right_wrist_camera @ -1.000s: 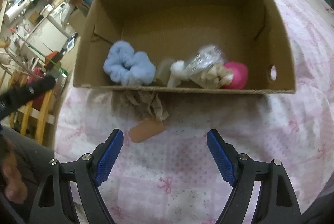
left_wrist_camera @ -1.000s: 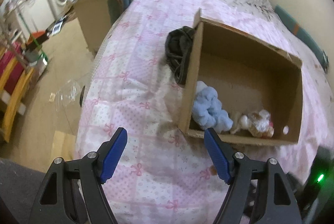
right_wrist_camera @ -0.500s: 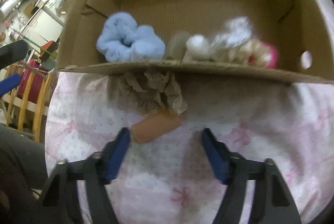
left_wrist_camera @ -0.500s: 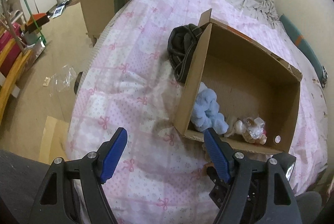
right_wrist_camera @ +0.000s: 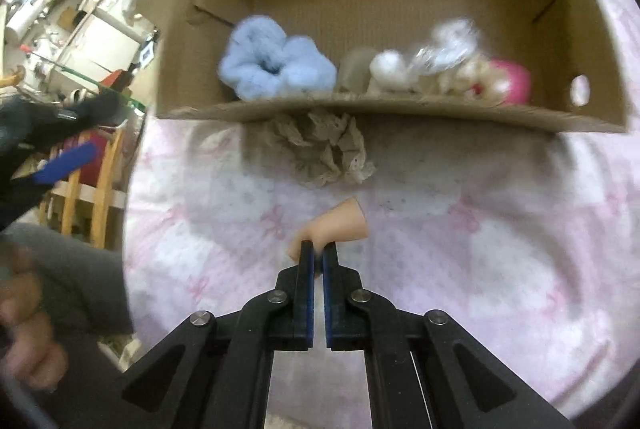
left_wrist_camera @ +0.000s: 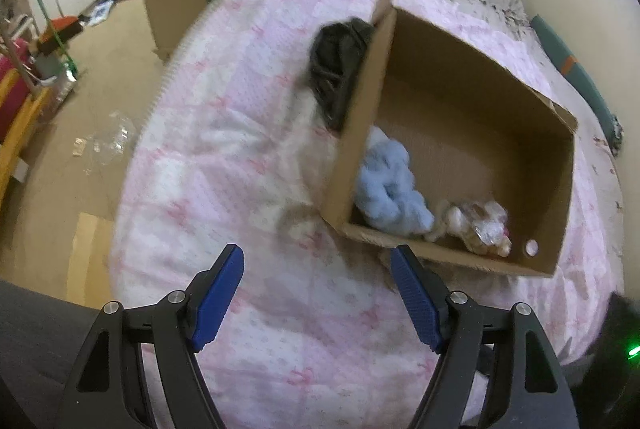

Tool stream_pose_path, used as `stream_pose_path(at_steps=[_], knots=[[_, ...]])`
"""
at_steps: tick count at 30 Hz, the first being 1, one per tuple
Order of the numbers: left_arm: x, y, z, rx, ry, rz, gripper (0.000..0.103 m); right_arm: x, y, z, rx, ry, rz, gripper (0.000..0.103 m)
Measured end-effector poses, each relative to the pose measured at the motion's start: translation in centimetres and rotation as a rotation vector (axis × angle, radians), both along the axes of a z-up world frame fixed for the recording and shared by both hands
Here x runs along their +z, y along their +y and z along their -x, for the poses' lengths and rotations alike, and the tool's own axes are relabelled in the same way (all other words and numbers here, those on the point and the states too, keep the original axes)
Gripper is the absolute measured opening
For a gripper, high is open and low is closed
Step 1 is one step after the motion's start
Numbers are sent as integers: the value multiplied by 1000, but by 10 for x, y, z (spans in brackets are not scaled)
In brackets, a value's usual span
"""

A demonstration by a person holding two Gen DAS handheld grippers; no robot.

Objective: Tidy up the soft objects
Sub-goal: 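Grasp the lace-trimmed beige scrunchie with the left tool while the right tool holds the cone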

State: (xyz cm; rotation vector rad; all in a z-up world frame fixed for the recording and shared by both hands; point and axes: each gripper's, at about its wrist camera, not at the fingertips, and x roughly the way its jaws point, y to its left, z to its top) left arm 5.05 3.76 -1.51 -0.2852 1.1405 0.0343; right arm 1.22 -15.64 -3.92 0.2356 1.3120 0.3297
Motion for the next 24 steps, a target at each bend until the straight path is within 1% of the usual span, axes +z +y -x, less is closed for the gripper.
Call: stream_pose_path(at_steps=[3,4,6,7,9,10,12,14,17,20,22,23,24], knots=[[-18,-20,1,-67,24,61,74,20,-20,6,-36,-34,-25,5],[-22,-29,2,-89,17,76,74,23,-24,9,-53,-45,-33,5],[-24,-43,5,-121,-45,116,73,28,-33,11,-89,-70,-37,5],[-22,-52,8,-133,-103,108,73,27,-37,12,-109,-76,-46,5],[-22,-67,13,-153,-197,50,73,24,-45,14,-152,-78,-56,5],[-26,-76,12,-167,-209,30,73,20,-51,13,-175,-69,-66,5],[-39,-89,7,-190,-187,6,73,19,-64,8,-211,-59,-88,5],[-53,-98,2,-195,-158,-37,73,22,-76,6,-228,-72,-99,5],[-69,-105,-4,-203,-119,-69,73,21,-82,7,-241,-78,-117,5],[-77,-107,-11,-197,-124,-103,73,17,-85,8,-252,-69,-137,5],[-85,-109,-19,-211,-110,-114,73,17,-85,8,-253,-70,-148,5],[-88,-108,-21,-213,-101,-118,71,17,-85,8,-253,-71,-153,5],[-91,-108,-23,-212,-91,-126,61,17,-84,8,-252,-72,-158,5]])
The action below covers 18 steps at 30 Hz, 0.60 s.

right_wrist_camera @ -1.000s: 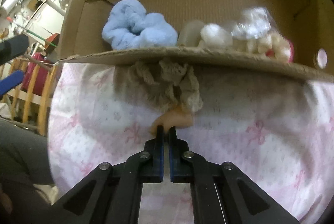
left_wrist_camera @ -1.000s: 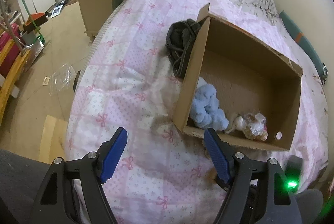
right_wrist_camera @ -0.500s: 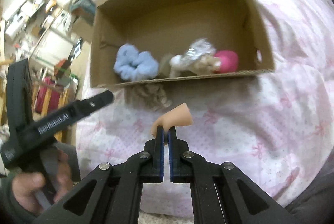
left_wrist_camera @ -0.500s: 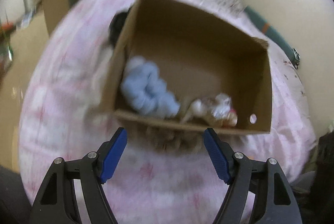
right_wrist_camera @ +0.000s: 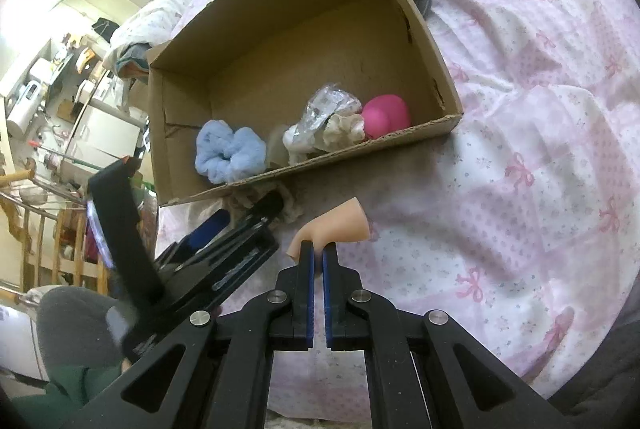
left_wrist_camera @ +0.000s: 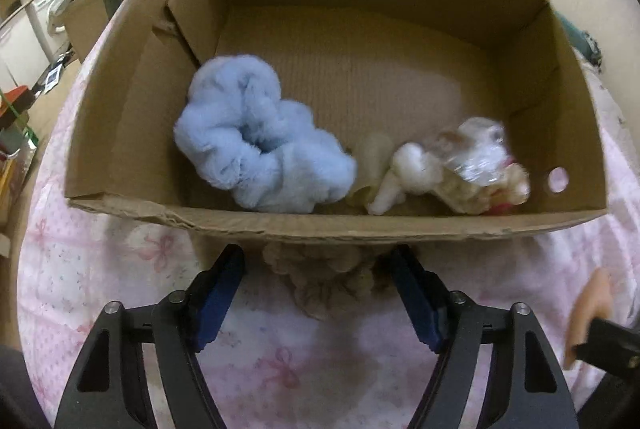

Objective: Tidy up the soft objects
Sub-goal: 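Grasp the lace-trimmed beige scrunchie with the left tool while the right tool holds the cone, then lift and carry the scrunchie and foam cone over the box with both tools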

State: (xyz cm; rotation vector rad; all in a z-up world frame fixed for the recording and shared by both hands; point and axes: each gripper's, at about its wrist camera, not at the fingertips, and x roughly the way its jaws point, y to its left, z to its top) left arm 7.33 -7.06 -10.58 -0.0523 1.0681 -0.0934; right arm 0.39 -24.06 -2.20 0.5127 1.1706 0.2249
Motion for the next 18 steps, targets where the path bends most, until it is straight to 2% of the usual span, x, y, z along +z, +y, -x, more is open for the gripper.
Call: stream_pose_path(at_steps=[2,4,6,7,10,13,18], knots=[[-3,0,-2,-9,7,17,45,0,1,-1,-1,-2,-7,5],[-3,-3,-3,-31,13,20,35,0,1,0,-1,-5,-12,5],[-5,-7,-2,-67,27,37,12,1,0,0,-1,-7,-17,5],[-6,-10,-1,-84,38,37,7,1,1,0,0,-6,-18,5],[-4,-14,1,-95,44,27,7,1,2,0,3,-6,-16,5],[0,-13,7,-89,56,57,7,2,4,-1,6,-11,-12,5],[14,-13,27,-92,51,64,7,3,5,0,8,-17,-4,5]])
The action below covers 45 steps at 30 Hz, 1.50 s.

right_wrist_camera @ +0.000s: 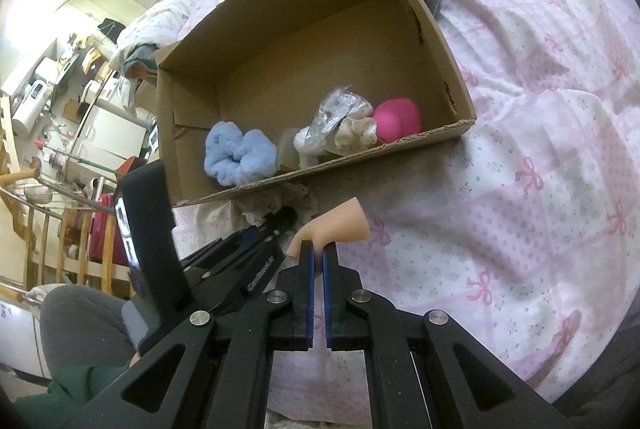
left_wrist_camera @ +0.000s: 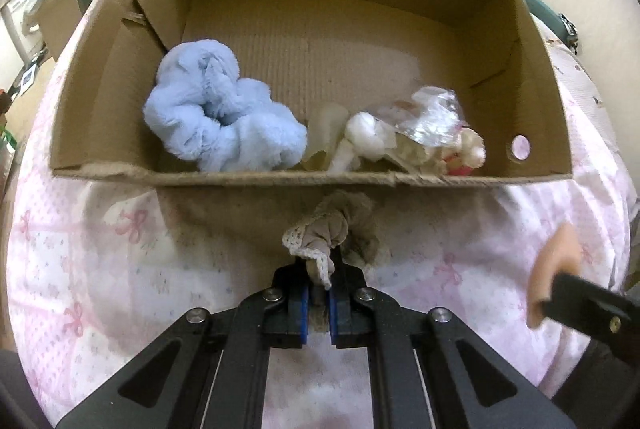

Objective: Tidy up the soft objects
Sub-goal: 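Lift and carry the scrunchie and foam cone over the box with both tools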

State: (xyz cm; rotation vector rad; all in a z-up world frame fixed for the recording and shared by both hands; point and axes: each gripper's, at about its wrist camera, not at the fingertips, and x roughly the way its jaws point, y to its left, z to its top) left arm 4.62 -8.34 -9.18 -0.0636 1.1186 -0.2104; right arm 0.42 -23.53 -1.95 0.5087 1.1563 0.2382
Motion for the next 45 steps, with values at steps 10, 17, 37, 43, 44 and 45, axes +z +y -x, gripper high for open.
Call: stream_pose_path(at_steps=[10,17,37,43,44,45], knots=[[33,14,34,9,-39,-14,7,8,2,4,4,-33,8,5],[53,29,49,27,-79,-22,7,16,4,8,15,-63,8,5],[155,59,31,61,-235,-72,7,64,1,1,29,-173,-23,5],[190,63,-1,22,-333,-63,7,100,3,-23,66,-266,1,5],[193,63,-7,16,-346,-65,7,105,3,-28,72,-284,8,5],[194,62,-12,13,-354,-64,7,109,3,-33,78,-297,17,5]])
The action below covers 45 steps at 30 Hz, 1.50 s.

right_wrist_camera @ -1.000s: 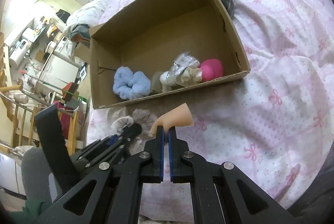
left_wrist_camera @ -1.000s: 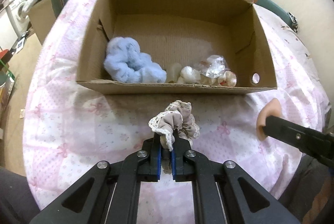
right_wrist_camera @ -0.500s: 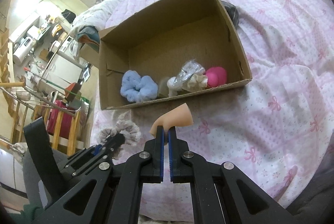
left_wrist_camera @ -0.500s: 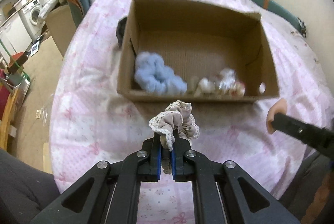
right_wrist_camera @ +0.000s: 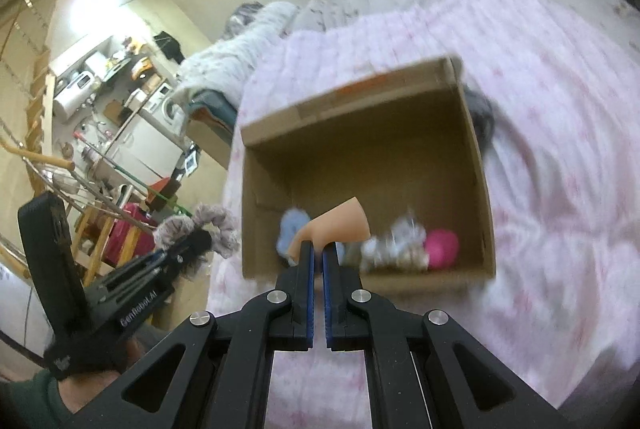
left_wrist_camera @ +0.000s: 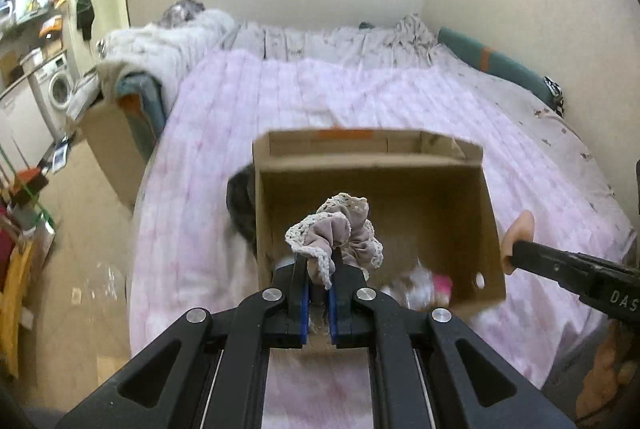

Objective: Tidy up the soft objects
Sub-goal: 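Lift and carry the scrunchie and foam cone over the box with both tools, then open the left tool to drop the scrunchie while the right tool releases the cone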

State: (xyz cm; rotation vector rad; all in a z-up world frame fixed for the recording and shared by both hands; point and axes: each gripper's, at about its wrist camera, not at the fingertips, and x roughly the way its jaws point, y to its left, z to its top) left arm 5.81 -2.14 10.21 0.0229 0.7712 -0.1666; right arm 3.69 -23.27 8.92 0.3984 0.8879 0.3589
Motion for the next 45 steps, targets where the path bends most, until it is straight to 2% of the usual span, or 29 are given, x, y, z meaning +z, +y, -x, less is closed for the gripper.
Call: stream_pose_path(at_steps=[3,6,10,14,26,34,37,38,40,42,45], knots=[[1,0,-17,-16,-7,16,7,3,-2,-16,10,-30,37,5],[-12,-1,-32,-33,10,14,7,-7,-7,-29,10,-38,61,5],[-41,-4,-45,-66,52,-18,7,-35,-17,-43,-23,19,50,5],[-61,-3,-55,-55,110,36,7,-56,-20,-55,-34,77,46,5],[-81,-38,-42,-169,150,-15,7,-87,0,-61,30,154,87,5],[-88,-38,-44,-166,192,-11,9,-90,2,-59,50,164,80,6],[-89,-39,-43,-165,194,-14,15,-89,2,-59,55,166,69,6],[-88,-38,-42,-166,194,-11,21,-88,3,-59,58,165,68,6],[-87,-37,-41,-162,191,-3,36,-87,3,-59,63,161,55,6],[-84,-35,-39,-152,180,-1,63,-85,2,-58,62,154,46,8],[-79,-31,-36,-127,152,-12,69,-85,-4,-59,31,158,23,18]])
